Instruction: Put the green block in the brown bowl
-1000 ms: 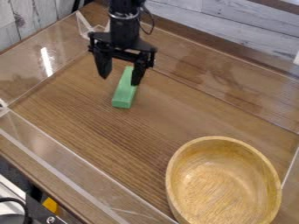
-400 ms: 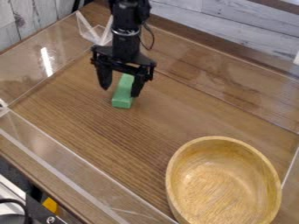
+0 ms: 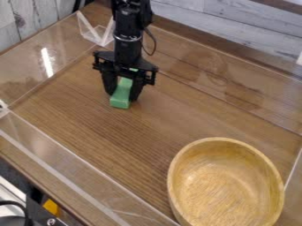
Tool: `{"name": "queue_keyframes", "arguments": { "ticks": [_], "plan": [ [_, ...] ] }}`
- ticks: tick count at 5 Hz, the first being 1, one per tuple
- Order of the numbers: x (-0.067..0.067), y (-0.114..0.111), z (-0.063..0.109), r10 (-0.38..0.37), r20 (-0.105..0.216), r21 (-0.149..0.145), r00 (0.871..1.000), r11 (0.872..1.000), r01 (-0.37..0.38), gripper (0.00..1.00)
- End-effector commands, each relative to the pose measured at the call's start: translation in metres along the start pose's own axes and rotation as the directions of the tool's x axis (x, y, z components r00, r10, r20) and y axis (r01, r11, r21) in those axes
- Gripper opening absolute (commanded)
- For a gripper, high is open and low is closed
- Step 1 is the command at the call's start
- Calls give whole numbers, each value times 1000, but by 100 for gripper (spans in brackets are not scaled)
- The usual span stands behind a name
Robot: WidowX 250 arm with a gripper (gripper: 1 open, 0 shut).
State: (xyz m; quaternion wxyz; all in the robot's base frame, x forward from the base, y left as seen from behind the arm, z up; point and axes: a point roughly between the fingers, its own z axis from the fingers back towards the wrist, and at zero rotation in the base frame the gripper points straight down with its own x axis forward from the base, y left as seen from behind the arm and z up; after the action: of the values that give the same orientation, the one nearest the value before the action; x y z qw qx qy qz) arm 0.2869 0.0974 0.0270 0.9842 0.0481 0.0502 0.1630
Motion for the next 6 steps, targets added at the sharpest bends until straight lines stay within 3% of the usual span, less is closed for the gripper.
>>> {"name": "queue_keyframes", "arguments": {
  "ticks": [1, 3, 4, 6],
  "plan": [
    [5, 1, 20, 1, 48, -21, 999, 1000, 0, 0],
    [1, 1, 41, -4, 62, -72, 998, 997, 9, 0],
    [-3, -3, 62, -12, 96, -106, 995, 994, 22, 0],
    [-10, -31, 61, -89, 120, -89, 989, 991, 100, 0]
  ]
}}
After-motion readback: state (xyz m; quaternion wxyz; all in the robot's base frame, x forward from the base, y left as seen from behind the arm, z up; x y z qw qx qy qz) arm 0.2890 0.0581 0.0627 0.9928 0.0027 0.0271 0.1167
